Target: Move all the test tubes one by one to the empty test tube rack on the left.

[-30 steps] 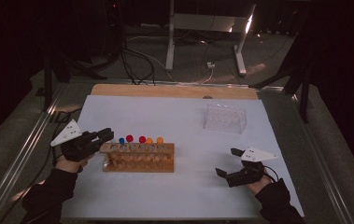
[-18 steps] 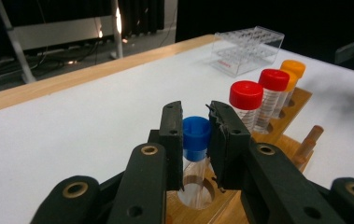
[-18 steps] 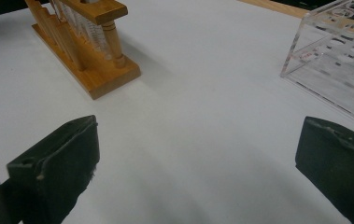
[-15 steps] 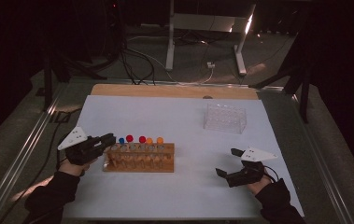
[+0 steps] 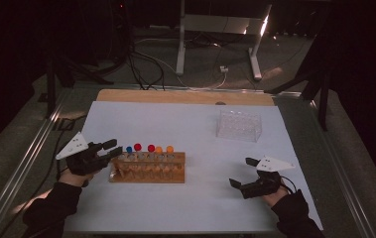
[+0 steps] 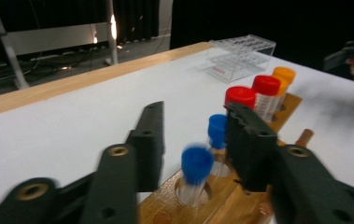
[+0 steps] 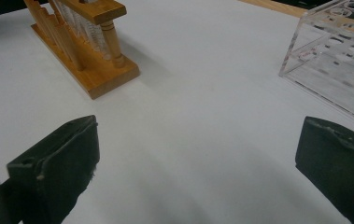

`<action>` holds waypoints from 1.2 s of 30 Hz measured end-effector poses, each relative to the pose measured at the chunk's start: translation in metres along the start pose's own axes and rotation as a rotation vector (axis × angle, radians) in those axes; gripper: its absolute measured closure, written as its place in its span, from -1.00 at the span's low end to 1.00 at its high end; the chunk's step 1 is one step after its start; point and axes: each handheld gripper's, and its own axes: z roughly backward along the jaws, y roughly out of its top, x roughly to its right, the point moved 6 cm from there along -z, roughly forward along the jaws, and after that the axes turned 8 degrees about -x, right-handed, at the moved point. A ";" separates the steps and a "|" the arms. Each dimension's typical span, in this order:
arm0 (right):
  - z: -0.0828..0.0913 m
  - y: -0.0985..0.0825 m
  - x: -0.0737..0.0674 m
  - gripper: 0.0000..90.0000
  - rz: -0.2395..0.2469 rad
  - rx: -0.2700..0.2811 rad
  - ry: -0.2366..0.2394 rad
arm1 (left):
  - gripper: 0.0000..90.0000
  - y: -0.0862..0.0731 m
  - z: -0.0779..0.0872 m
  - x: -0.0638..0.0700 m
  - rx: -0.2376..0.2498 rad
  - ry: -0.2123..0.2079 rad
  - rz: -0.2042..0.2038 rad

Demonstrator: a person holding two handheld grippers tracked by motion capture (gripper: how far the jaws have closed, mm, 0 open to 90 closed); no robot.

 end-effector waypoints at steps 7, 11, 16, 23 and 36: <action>0.000 0.000 0.000 -1.00 0.001 0.000 0.000 | -0.41 0.004 0.019 0.002 -0.004 0.040 0.014; 0.000 0.000 0.000 -1.00 -0.001 -0.001 0.003 | -0.67 0.007 0.028 0.005 -0.007 0.052 0.039; -0.001 0.000 -0.001 -1.00 0.001 -0.003 0.002 | -0.96 0.005 0.035 0.012 -0.021 0.027 0.056; -0.001 0.001 -0.001 -1.00 0.003 -0.001 0.002 | -0.98 -0.007 0.038 0.020 -0.027 0.055 0.037; -0.001 0.000 -0.001 -1.00 0.007 -0.003 -0.003 | -0.99 -0.049 0.034 0.027 -0.082 0.065 0.016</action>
